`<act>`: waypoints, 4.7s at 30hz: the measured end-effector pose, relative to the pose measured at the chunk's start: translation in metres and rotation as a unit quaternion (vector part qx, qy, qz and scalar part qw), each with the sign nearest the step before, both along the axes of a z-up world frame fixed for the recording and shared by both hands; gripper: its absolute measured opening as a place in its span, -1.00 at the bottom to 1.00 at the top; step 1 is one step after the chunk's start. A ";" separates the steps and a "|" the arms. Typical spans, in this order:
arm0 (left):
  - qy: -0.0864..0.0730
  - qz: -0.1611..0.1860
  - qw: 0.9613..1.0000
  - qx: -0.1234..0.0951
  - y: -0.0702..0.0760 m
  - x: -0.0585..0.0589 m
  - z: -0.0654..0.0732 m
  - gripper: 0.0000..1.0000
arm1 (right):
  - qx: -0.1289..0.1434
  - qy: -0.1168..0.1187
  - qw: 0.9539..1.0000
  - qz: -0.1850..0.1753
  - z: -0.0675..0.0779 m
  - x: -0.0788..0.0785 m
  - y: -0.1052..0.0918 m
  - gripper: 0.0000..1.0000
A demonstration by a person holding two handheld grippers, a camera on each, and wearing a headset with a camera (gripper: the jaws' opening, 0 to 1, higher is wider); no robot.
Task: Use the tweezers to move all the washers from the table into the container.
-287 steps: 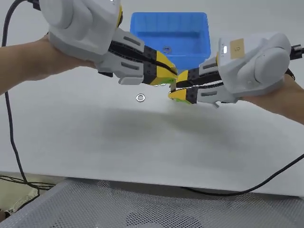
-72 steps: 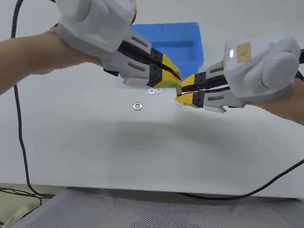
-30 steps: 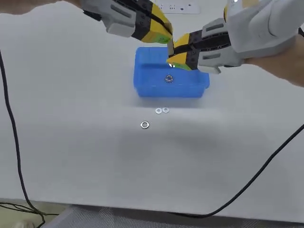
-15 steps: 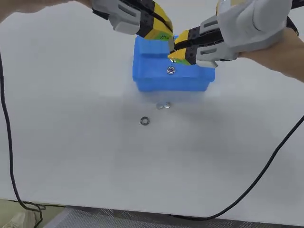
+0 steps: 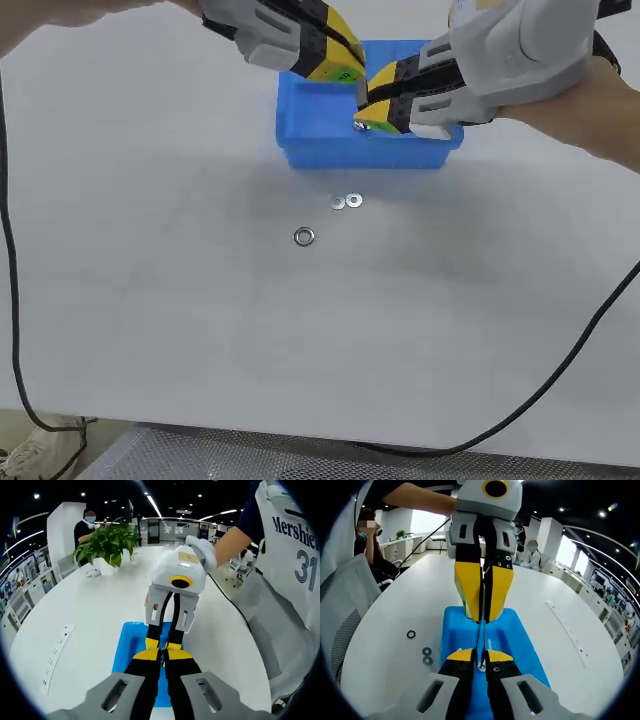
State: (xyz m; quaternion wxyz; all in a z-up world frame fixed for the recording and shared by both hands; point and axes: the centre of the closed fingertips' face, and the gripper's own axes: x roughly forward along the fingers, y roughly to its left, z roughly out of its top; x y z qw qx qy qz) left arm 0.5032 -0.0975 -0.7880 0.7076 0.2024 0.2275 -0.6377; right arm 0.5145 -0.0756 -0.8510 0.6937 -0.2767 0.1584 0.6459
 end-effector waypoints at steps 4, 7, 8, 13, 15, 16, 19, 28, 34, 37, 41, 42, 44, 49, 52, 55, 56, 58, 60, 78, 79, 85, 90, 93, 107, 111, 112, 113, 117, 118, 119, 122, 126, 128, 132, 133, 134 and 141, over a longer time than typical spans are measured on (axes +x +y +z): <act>0.003 0.000 1.000 -0.003 -0.001 0.002 -0.001 -0.86 | 0.003 0.004 1.000 -0.004 0.001 -0.001 -0.001 -0.82; 0.003 0.001 1.000 -0.004 0.000 0.003 -0.001 -0.86 | 0.005 0.004 1.000 -0.006 0.001 0.000 -0.001 -0.82; 0.003 0.000 1.000 -0.003 0.000 0.003 -0.002 -0.86 | 0.005 0.003 1.000 -0.005 0.001 0.000 -0.001 -0.81; -0.001 -0.002 1.000 0.000 0.000 0.002 -0.002 -0.86 | 0.001 -0.010 1.000 -0.002 0.001 0.000 0.000 -0.80; -0.002 -0.003 1.000 0.000 0.000 0.001 0.000 -0.86 | 0.001 -0.012 1.000 -0.001 0.002 -0.002 0.000 -0.79; -0.003 -0.003 1.000 -0.001 0.000 0.001 0.001 -0.86 | 0.001 -0.015 1.000 0.000 0.003 -0.001 0.000 -0.79; -0.006 -0.001 1.000 -0.002 0.001 0.001 0.006 -0.87 | 0.003 -0.019 1.000 0.000 0.009 -0.003 0.000 -0.78; -0.019 -0.003 1.000 0.000 0.001 -0.008 0.034 -0.87 | 0.015 -0.041 0.999 0.002 0.037 -0.008 0.001 -0.78; -0.022 0.000 1.000 -0.002 0.003 -0.019 0.058 -0.87 | 0.028 -0.055 0.998 0.005 0.060 -0.021 0.003 -0.78; -0.021 0.003 1.000 -0.002 0.004 -0.026 0.066 -0.87 | 0.031 -0.062 0.998 0.008 0.070 -0.030 0.003 -0.78; -0.019 0.004 1.000 -0.001 0.004 -0.038 0.071 -0.87 | 0.033 -0.066 0.997 0.013 0.077 -0.043 0.004 -0.77; -0.019 0.003 1.000 0.002 0.004 -0.042 0.072 -0.87 | 0.033 -0.066 0.997 0.015 0.077 -0.047 0.004 -0.77; -0.019 0.001 1.000 0.004 0.004 -0.049 0.073 -0.87 | 0.033 -0.067 0.997 0.018 0.077 -0.051 0.003 -0.77; -0.012 0.003 1.000 0.003 0.004 -0.064 0.070 -0.87 | 0.031 -0.063 0.997 0.025 0.076 -0.070 0.002 -0.77; -0.006 0.003 1.000 0.002 0.004 -0.073 0.066 -0.87 | 0.029 -0.059 0.997 0.030 0.072 -0.078 0.002 -0.77; 0.000 0.004 1.000 0.003 0.006 -0.082 0.061 -0.87 | 0.027 -0.052 0.998 0.035 0.069 -0.089 0.003 -0.78; 0.003 0.006 1.000 0.003 0.007 -0.085 0.059 -0.87 | 0.026 -0.051 0.998 0.037 0.068 -0.093 0.004 -0.78; 0.007 0.007 1.000 0.002 0.009 -0.090 0.057 -0.87 | 0.025 -0.047 0.998 0.040 0.066 -0.100 0.007 -0.78; 0.010 0.009 1.000 0.003 0.012 -0.096 0.055 -0.87 | 0.025 -0.042 0.998 0.043 0.064 -0.107 0.010 -0.78; 0.036 0.032 0.999 0.005 0.033 -0.129 0.031 -0.87 | 0.016 -0.013 0.997 0.075 0.038 -0.144 0.032 -0.78; 0.036 0.032 0.999 0.005 0.033 -0.130 0.031 -0.87 | 0.016 -0.011 0.997 0.076 0.037 -0.145 0.033 -0.78; 0.037 0.037 0.999 0.004 0.034 -0.133 0.024 -0.88 | 0.012 -0.008 0.997 0.080 0.030 -0.146 0.034 -0.78; 0.033 0.037 0.999 0.003 0.033 -0.133 0.021 -0.88 | 0.010 -0.011 0.997 0.079 0.026 -0.144 0.034 -0.78; 0.032 0.039 0.999 0.003 0.034 -0.133 0.019 -0.87 | 0.010 -0.011 0.997 0.078 0.024 -0.143 0.035 -0.78; 0.036 0.047 0.998 0.003 0.042 -0.128 0.002 -0.87 | 0.003 -0.009 0.997 0.081 0.010 -0.142 0.041 -0.78; 0.038 0.050 0.998 0.002 0.043 -0.127 0.000 -0.87 | 0.000 -0.009 0.997 0.081 0.007 -0.141 0.042 -0.78; 0.039 0.050 0.998 0.002 0.043 -0.127 -0.001 -0.87 | 0.000 -0.009 0.997 0.082 0.007 -0.141 0.042 -0.78; 0.039 0.050 0.998 0.002 0.044 -0.126 -0.002 -0.87 | -0.001 -0.009 0.997 0.082 0.006 -0.141 0.042 -0.78; 0.039 0.049 0.998 0.004 0.045 -0.125 -0.003 -0.87 | -0.002 -0.008 0.997 0.082 0.004 -0.139 0.043 -0.78; 0.039 0.049 0.998 0.004 0.045 -0.125 -0.004 -0.87 | -0.002 -0.009 0.997 0.082 0.003 -0.139 0.044 -0.78; 0.038 0.049 0.998 0.005 0.045 -0.124 -0.004 -0.87 | -0.002 -0.008 0.997 0.081 0.003 -0.138 0.044 -0.78; 0.038 0.047 0.998 0.007 0.046 -0.124 -0.005 -0.87 | -0.002 -0.007 0.997 0.082 0.002 -0.138 0.045 -0.78; 0.040 0.047 0.998 0.006 0.047 -0.124 -0.005 -0.87 | 0.000 -0.005 0.997 0.082 0.001 -0.138 0.045 -0.78; 0.040 0.048 0.998 0.005 0.047 -0.124 -0.005 -0.87 | 0.001 -0.004 0.997 0.081 0.001 -0.138 0.045 -0.78; 0.043 0.049 0.998 0.002 0.046 -0.125 -0.005 -0.87 | -0.002 -0.004 0.996 0.084 -0.001 -0.138 0.045 -0.78; 0.043 0.048 0.998 0.002 0.045 -0.125 -0.005 -0.87 | -0.005 -0.007 0.996 0.086 -0.002 -0.139 0.045 -0.77; 0.041 0.047 0.998 0.003 0.044 -0.126 -0.005 -0.87 | -0.007 -0.010 0.996 0.088 -0.002 -0.139 0.045 -0.77; 0.044 0.043 0.998 0.008 0.041 -0.128 -0.009 -0.86 | -0.008 0.001 0.996 0.085 -0.002 -0.142 0.044 -0.80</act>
